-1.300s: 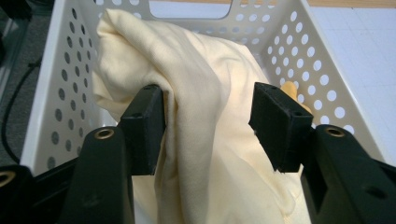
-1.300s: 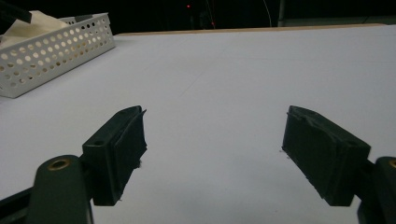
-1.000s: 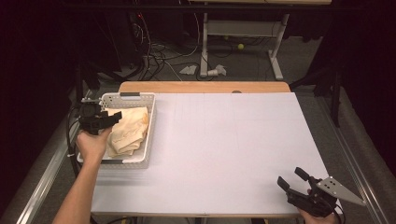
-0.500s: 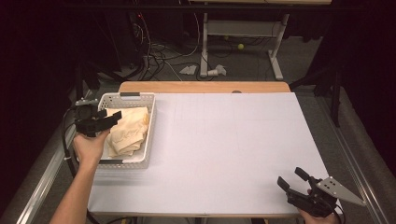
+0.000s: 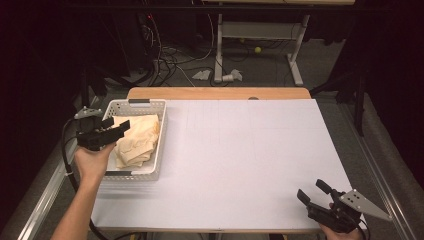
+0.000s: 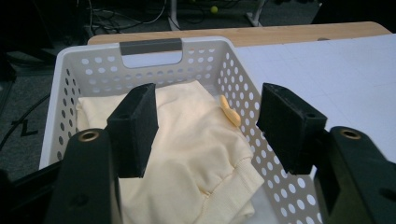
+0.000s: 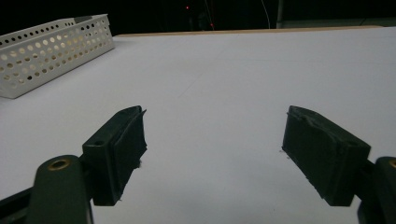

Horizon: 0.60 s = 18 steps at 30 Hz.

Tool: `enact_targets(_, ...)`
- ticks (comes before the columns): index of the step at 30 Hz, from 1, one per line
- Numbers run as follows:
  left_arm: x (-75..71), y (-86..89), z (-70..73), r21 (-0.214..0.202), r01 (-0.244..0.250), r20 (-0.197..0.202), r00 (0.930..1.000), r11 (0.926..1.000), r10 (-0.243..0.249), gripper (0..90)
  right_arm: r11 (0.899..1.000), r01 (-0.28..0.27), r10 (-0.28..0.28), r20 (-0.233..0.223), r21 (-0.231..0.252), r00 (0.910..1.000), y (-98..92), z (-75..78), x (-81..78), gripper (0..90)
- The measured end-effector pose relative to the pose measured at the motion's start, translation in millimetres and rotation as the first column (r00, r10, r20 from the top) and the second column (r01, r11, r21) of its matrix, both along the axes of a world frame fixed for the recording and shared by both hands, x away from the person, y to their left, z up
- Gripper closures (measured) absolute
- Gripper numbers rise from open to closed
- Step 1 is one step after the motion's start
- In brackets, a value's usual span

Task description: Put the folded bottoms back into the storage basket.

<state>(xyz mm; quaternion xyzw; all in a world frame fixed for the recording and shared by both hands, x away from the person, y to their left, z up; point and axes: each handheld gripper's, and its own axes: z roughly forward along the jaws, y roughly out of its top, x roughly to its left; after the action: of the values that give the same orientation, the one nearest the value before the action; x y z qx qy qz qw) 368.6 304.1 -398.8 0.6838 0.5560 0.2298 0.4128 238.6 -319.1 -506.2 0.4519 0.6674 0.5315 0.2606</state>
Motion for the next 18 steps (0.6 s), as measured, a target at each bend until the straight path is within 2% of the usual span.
enact_targets(18,-24.0,-1.1,6.2,-0.011,0.044,0.053,0.9977,0.9990,-0.043,36.4,1.000,0.003,-0.003,-0.001,0.001,1.0000,-0.2,0.0,0.1,21.7)
